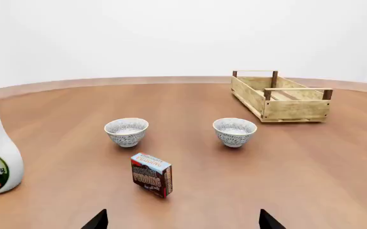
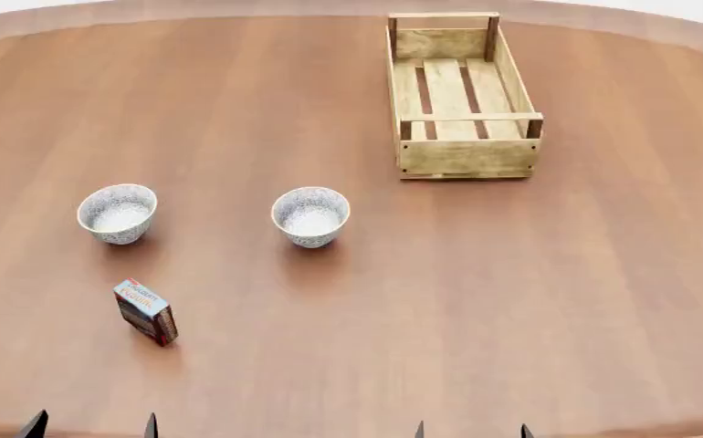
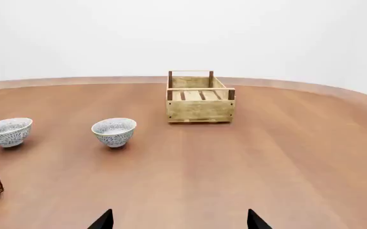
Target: Stack the right bowl on the left bowl and place them in the tray.
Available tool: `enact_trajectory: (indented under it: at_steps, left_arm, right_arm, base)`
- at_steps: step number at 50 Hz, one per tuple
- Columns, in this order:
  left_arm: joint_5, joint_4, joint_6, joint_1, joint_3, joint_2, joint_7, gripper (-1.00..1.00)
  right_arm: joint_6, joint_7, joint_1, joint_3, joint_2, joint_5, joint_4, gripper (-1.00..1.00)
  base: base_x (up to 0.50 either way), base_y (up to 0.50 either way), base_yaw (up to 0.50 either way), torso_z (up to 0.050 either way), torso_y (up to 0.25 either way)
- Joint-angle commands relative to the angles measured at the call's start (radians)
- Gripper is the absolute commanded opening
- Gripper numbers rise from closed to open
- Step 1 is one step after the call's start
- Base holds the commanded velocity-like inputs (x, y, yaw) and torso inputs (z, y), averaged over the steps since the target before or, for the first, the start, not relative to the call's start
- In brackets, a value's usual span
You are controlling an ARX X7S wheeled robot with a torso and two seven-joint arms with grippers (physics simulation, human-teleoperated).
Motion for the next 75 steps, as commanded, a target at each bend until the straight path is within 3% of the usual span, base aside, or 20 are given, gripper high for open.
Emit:
enact_trajectory:
  at_steps: [1,20,24,25,34,50,60,67,69,72,75]
  left_arm:
    - [-0.022,0.0,-0.002,0.001,0.012,-0.016,-0.02,1.0]
    - [-0.056,0.026,0.029,0.016,0.066,-0.066,-0.064,1.0]
    - [-0.059,0.013,0.029,0.014,0.067,-0.068,-0.075,1.0]
    - [0.006,0.008,0.038,0.016,0.004,-0.012,-0.022,1.0]
    - [-0.015,-0.001,0.036,0.011,0.035,-0.042,-0.07,1.0]
    - [-0.04,-0.001,0.032,0.009,0.071,-0.069,-0.098,1.0]
    - [-0.049,0.012,0.023,0.012,0.083,-0.082,-0.117,1.0]
    - [-0.051,0.126,-0.136,0.001,0.097,-0.094,-0.133,1.0]
    - [-0.052,0.185,-0.209,-0.011,0.099,-0.098,-0.141,1.0]
    - [-0.073,0.33,-0.41,-0.068,0.094,-0.113,-0.142,1.0]
    - [-0.091,0.426,-0.54,-0.12,0.087,-0.125,-0.142,1.0]
  right_arm:
    - [0.003,0.033,-0.009,-0.017,0.016,0.003,-0.016,1.0]
    - [-0.05,0.113,0.003,-0.076,0.059,0.021,0.017,1.0]
    - [-0.058,0.12,0.009,-0.082,0.062,0.022,0.036,1.0]
    - [-0.052,0.055,0.008,-0.016,0.008,-0.03,0.036,1.0]
    - [-0.044,0.123,0.008,-0.054,0.037,-0.024,0.032,1.0]
    - [-0.017,0.148,-0.002,-0.1,0.064,0.004,-0.007,1.0]
    - [-0.003,0.174,0.0,-0.121,0.079,-0.007,-0.013,1.0]
    - [0.127,0.173,0.0,-0.133,0.092,0.005,-0.125,1.0]
    - [0.222,0.172,0.003,-0.142,0.101,-0.002,-0.221,1.0]
    - [0.498,0.138,0.049,-0.135,0.107,0.053,-0.397,1.0]
    - [0.629,0.13,0.091,-0.126,0.111,0.083,-0.496,1.0]
  base:
    - [0.0,0.0,0.0,0.0,0.0]
    - [0.0,0.0,0.0,0.0,0.0]
    - [0.0,0.0,0.0,0.0,0.0]
    - [0.0,0.0,0.0,0.0,0.0]
    - [0.0,0.01,0.0,0.0,0.0]
    - [0.0,0.46,0.0,0.0,0.0]
    - [0.0,0.02,0.0,0.0,0.0]
    - [0.0,0.0,0.0,0.0,0.0]
    - [0.0,0.0,0.0,0.0,0.0]
    - [0.0,0.0,0.0,0.0,0.0]
    - [0.0,0.0,0.0,0.0,0.0]
